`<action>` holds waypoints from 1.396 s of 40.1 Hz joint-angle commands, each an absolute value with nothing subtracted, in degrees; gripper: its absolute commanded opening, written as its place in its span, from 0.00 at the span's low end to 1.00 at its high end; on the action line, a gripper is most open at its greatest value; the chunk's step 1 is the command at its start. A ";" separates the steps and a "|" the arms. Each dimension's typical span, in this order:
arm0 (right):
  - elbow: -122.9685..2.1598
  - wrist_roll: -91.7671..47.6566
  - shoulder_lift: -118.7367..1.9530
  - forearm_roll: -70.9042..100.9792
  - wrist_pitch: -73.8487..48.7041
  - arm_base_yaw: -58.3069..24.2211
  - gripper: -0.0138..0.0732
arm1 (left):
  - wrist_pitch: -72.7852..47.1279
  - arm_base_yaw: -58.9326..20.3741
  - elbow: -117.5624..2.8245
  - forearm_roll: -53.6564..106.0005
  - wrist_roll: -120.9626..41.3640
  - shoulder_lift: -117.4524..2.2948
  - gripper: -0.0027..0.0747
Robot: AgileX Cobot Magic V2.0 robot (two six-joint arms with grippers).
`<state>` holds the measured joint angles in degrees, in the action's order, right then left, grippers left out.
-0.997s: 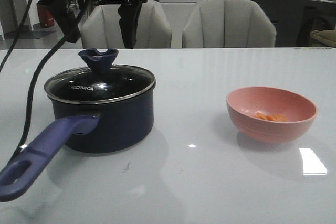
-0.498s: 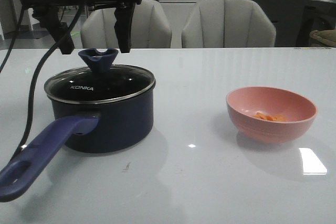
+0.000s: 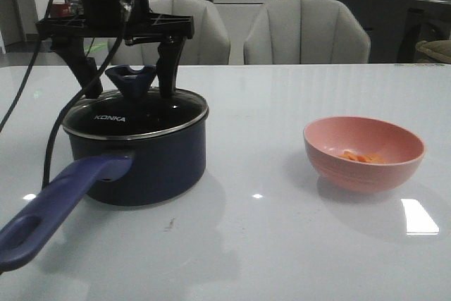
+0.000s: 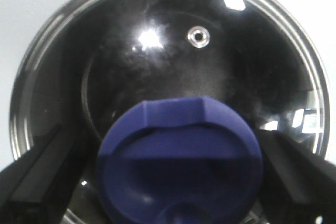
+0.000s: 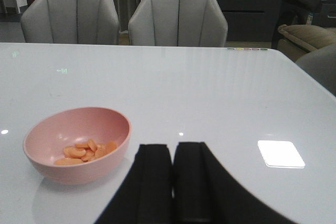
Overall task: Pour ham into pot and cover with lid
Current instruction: 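Lower the left gripper onto the purple knob of the glass lid, then grasp the lid knob with the left gripper and lift the lid off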
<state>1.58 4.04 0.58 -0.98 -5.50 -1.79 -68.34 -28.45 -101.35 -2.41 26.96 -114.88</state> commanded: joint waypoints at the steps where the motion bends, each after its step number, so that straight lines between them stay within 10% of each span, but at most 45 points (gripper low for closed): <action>1: 1.28 4.28 1.76 -1.81 -0.64 -1.62 0.33 | -67.37 -28.28 -103.09 -2.17 27.11 -112.23 0.72; 17: 1.28 4.28 1.76 -1.81 -0.64 -1.62 0.33 | -67.37 -28.28 -103.09 -3.07 27.11 -112.23 0.25; 56: 1.28 4.28 1.76 -1.81 -0.64 -1.62 0.33 | -70.08 -20.12 -99.81 -8.86 22.98 -98.80 0.23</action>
<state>1.58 4.04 0.58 -0.98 -5.50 -1.79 -71.27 -23.02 -99.67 -8.25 23.76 -104.08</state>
